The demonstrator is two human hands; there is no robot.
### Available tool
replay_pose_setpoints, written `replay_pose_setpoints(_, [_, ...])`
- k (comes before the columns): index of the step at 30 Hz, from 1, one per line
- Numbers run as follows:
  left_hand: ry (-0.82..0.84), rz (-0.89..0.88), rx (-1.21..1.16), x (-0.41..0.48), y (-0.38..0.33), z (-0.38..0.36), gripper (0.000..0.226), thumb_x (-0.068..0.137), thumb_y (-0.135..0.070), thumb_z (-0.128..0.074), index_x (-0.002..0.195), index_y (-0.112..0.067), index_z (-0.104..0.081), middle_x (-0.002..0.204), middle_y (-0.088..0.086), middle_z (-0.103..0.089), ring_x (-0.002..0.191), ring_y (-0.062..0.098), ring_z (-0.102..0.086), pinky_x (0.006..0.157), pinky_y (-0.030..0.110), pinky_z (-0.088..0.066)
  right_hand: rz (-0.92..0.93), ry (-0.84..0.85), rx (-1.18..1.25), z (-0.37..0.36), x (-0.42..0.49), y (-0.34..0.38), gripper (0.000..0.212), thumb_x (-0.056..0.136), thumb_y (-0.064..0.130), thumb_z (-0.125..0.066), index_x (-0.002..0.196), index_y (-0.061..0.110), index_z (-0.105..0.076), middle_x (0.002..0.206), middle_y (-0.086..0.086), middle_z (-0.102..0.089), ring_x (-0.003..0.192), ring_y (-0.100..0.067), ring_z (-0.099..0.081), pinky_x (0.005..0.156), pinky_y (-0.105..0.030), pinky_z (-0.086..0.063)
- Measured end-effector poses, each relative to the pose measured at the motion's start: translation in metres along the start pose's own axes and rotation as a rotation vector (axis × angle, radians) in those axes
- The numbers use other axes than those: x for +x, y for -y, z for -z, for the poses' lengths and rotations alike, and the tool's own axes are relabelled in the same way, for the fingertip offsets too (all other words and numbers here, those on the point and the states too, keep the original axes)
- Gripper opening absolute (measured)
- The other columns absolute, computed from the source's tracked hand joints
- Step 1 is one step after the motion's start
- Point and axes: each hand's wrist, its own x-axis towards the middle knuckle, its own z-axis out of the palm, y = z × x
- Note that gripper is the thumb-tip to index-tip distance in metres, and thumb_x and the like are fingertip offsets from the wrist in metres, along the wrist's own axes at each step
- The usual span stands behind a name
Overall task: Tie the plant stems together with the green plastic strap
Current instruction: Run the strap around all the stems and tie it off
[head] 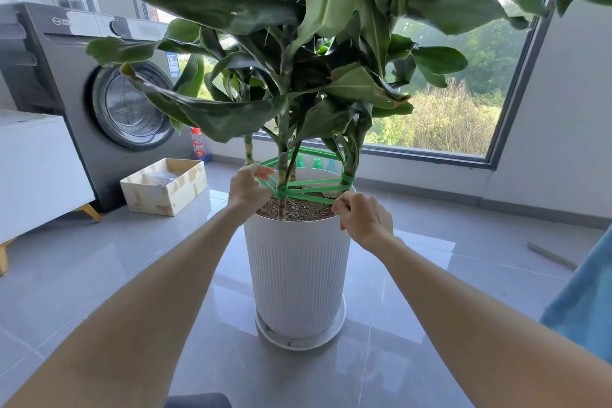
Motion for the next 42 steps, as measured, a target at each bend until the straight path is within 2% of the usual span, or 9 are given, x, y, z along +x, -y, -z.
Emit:
replay_pose_setpoints(3, [0.131,-0.069,0.103,-0.002,-0.002,-0.001,0.037,0.074,0.002,-0.066,0.108,-0.015,-0.065,0.1,-0.003,-0.053,0.109,0.032,-0.049,0.093,0.037,-0.046,-0.036,-0.005,0.003,0.004,0.003,-0.006,0.031,0.099,0.028,-0.04,0.089,0.02,-0.067,0.076,0.006,-0.071,0.073,-0.018,-0.06,0.06,-0.028,-0.04])
replay_pose_setpoints(8, [0.091,-0.208,0.188,-0.006,-0.003,-0.008,0.039,0.072,-0.02,-0.08,0.108,-0.011,-0.069,0.112,0.004,-0.065,0.112,0.027,-0.046,0.09,0.034,-0.036,-0.046,-0.038,-0.01,0.008,0.008,-0.011,0.031,0.099,0.025,-0.039,0.081,0.019,-0.064,0.076,0.007,-0.07,0.074,-0.019,-0.06,0.061,-0.028,-0.04])
replay_pose_setpoints(10, [0.066,-0.212,0.156,-0.005,-0.002,-0.006,0.036,0.072,-0.021,-0.08,0.105,-0.01,-0.071,0.11,0.005,-0.069,0.104,0.026,-0.055,0.089,0.036,-0.042,-0.059,-0.061,0.003,0.006,0.011,-0.012,0.025,0.098,0.023,-0.039,0.084,0.018,-0.059,0.076,0.005,-0.07,0.076,-0.022,-0.06,0.064,-0.031,-0.043])
replay_pose_setpoints(15, [0.094,-0.242,0.153,-0.003,0.004,0.001,0.033,0.072,-0.024,-0.079,0.102,-0.013,-0.073,0.099,0.002,-0.072,0.081,0.02,-0.057,0.063,0.027,-0.043,-0.049,-0.096,-0.006,0.004,0.021,-0.015,0.015,0.099,0.022,-0.038,0.097,0.017,-0.051,0.079,0.003,-0.07,0.075,-0.024,-0.061,0.071,-0.036,-0.05])
replay_pose_setpoints(26, [0.103,-0.264,0.145,-0.002,0.008,0.004,0.029,0.074,-0.028,-0.078,0.099,-0.014,-0.075,0.094,0.0,-0.072,0.078,0.019,-0.058,0.064,0.03,-0.048,-0.088,-0.125,-0.011,-0.001,0.032,-0.016,0.017,0.099,0.026,-0.038,0.097,0.016,-0.052,0.082,0.002,-0.07,0.081,-0.026,-0.061,0.073,-0.037,-0.05])
replay_pose_setpoints(31, [-0.096,-0.299,0.333,-0.01,0.0,0.007,0.031,0.069,-0.046,-0.079,0.076,-0.02,-0.063,0.075,-0.007,-0.062,0.069,0.013,-0.055,0.062,0.025,-0.045,-0.106,-0.146,-0.006,-0.004,0.035,-0.015,0.017,0.099,0.027,-0.04,0.099,0.015,-0.052,0.085,0.0,-0.07,0.081,-0.027,-0.061,0.07,-0.035,-0.047])
replay_pose_setpoints(34, [-0.151,-0.43,0.451,-0.014,0.0,0.009,0.036,0.072,-0.044,-0.077,0.067,-0.019,-0.051,0.069,-0.006,-0.057,0.06,0.014,-0.052,0.058,0.022,-0.04,-0.12,-0.16,-0.002,-0.007,0.035,-0.013,0.017,0.1,0.027,-0.04,0.1,0.015,-0.052,0.085,-0.001,-0.071,0.081,-0.028,-0.061,0.071,-0.035,-0.047])
replay_pose_setpoints(38, [-0.163,-0.746,0.516,-0.019,-0.003,0.008,0.025,0.074,-0.03,-0.079,0.072,-0.015,-0.058,0.074,-0.006,-0.066,0.053,0.007,-0.048,0.053,0.019,-0.042,-0.143,-0.167,0.001,-0.011,0.037,-0.012,0.017,0.099,0.027,-0.041,0.102,0.015,-0.051,0.087,-0.004,-0.07,0.083,-0.03,-0.061,0.073,-0.036,-0.048])
replay_pose_setpoints(42, [-0.098,-0.771,0.491,-0.021,-0.01,0.0,0.016,0.08,-0.031,-0.072,0.088,-0.018,-0.068,0.089,-0.008,-0.071,0.063,0.014,-0.065,0.054,0.023,-0.046,-0.174,-0.168,0.038,-0.013,0.038,-0.01,0.014,0.099,0.025,-0.041,0.1,0.015,-0.052,0.085,-0.002,-0.07,0.081,-0.027,-0.061,0.071,-0.035,-0.046])
